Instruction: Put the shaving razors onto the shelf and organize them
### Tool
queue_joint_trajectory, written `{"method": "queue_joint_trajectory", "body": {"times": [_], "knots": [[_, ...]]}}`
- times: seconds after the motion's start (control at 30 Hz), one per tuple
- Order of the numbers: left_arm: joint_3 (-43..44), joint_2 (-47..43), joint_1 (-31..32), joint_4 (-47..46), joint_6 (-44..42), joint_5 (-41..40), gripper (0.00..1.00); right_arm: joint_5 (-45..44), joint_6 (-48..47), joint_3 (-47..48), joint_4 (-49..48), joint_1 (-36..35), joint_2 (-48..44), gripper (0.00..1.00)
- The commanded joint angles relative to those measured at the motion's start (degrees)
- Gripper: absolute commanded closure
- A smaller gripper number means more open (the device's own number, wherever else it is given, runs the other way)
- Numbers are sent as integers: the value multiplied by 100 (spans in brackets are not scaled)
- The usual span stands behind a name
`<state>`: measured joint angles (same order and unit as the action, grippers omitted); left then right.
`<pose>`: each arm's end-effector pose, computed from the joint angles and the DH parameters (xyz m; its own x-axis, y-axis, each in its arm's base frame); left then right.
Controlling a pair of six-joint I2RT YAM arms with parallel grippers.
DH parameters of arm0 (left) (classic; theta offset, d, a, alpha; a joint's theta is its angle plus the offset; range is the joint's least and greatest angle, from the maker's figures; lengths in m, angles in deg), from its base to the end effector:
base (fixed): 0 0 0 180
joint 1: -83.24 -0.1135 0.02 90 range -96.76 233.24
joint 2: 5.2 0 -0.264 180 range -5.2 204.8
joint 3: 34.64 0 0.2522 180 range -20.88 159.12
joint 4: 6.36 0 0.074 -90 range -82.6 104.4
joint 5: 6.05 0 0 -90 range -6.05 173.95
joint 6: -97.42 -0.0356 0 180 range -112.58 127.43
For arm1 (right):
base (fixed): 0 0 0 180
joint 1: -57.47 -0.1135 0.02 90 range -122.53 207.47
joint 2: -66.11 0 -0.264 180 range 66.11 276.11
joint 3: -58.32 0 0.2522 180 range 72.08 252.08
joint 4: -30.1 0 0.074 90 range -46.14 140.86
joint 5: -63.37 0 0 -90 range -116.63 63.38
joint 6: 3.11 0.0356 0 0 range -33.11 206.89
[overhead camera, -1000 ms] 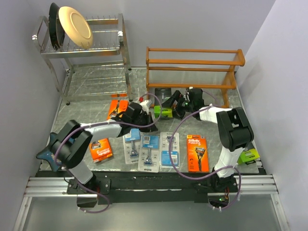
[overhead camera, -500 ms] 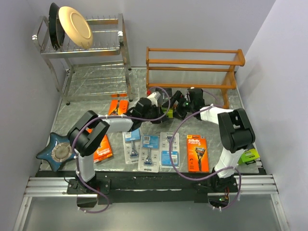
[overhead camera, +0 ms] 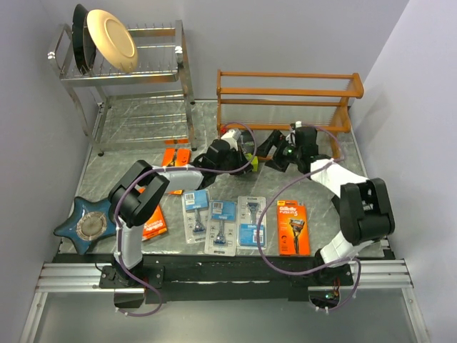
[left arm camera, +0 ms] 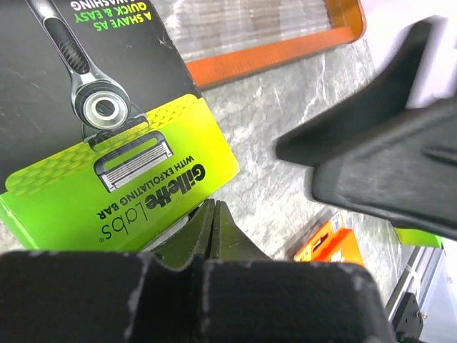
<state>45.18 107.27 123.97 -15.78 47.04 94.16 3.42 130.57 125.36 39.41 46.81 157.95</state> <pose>0.3243 -0.2876 0.1784 -0.7184 -0.2096 -0.6633 0.3991 0.6567 -0.6398 0.3350 0.0812 0.2128 -0.7905 0.4595 -0.4048 -0.0299 0.6314 0.7749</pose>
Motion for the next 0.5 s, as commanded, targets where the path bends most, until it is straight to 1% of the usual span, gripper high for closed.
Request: {"method": "queue_joint_trajectory", "body": {"times": [0.0, 0.03, 0.07, 0.1, 0.13, 0.17, 0.2, 0.23, 0.27, 0.33, 0.47], "knots": [[223, 30, -4, -117, -217, -275, 99, -279, -1957, 226, 680, 64, -622, 20], [223, 39, -4, -117, -217, -283, 99, -323, -2264, 210, 691, 55, -675, 41], [214, 39, -12, -117, -235, -292, 99, -280, -2955, 192, 682, 72, -728, 53], [231, 39, -12, -73, -244, -301, 99, -297, -3258, 201, 769, 64, -806, 66], [223, 30, -4, -55, -261, -319, 99, -384, -3513, 218, 848, 64, -842, 88], [223, 21, -12, -55, -270, -310, 99, -437, -3933, 236, 884, 46, -851, 97], [223, 12, -12, -46, -279, -319, 99, -647, -4146, 314, 1041, 46, -842, 100], [223, 12, -12, -29, -296, -319, 99, -779, -4322, 367, 1103, -15, -825, 100], [232, -5, -21, -11, -297, -310, 99, -911, -4864, 420, 1174, -50, -790, 100], [240, -5, -30, 24, -270, -310, 99, -1323, -5219, 666, 1376, -86, -588, 100], [258, 21, -48, 77, -226, -310, 99, -1738, -5852, 737, 1052, -77, -359, 100]]}}
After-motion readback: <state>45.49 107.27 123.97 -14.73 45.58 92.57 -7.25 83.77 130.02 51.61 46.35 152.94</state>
